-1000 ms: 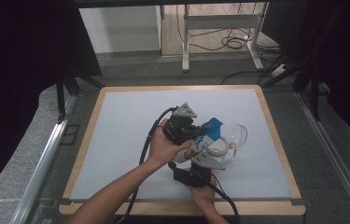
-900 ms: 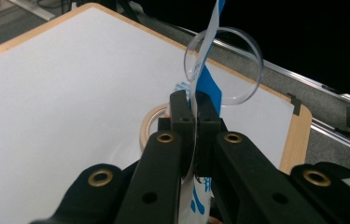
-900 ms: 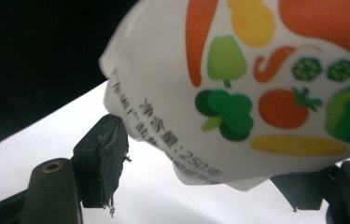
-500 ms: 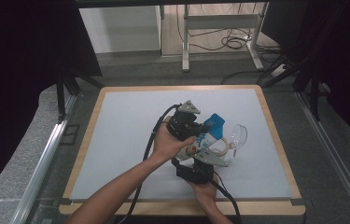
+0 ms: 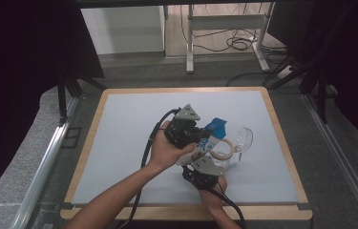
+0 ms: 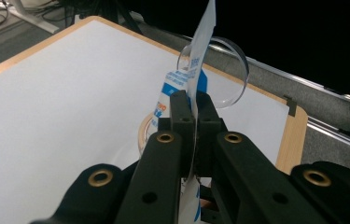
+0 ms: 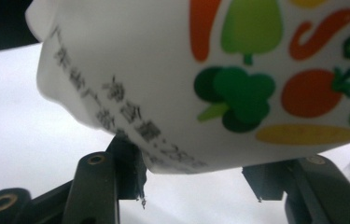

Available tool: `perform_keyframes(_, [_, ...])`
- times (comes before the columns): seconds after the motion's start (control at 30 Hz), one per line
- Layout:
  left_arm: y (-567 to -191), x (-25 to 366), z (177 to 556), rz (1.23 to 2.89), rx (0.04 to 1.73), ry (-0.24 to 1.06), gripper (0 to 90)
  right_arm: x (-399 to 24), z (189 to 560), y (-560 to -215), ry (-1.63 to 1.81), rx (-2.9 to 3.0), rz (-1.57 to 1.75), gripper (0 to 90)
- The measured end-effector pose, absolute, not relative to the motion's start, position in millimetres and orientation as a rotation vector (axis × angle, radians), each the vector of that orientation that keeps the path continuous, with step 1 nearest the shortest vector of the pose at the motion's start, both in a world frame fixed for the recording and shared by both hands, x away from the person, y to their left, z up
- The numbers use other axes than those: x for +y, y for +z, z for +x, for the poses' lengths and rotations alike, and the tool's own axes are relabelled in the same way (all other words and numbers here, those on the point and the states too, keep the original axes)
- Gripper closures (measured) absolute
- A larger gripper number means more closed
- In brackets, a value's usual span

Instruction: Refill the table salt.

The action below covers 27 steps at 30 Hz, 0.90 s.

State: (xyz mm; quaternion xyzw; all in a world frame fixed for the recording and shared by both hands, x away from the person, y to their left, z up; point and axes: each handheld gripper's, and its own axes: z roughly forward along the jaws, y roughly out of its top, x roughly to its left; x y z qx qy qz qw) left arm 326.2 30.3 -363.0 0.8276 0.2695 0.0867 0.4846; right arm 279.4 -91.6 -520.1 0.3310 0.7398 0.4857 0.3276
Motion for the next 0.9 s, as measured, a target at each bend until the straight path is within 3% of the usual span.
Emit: perform_keyframes(0.9, [-372, 4, 360, 2.134, 0.685, 0.176, 90.0, -92, 275, -513, 1.554, 2.016, 1.084, 54.3])
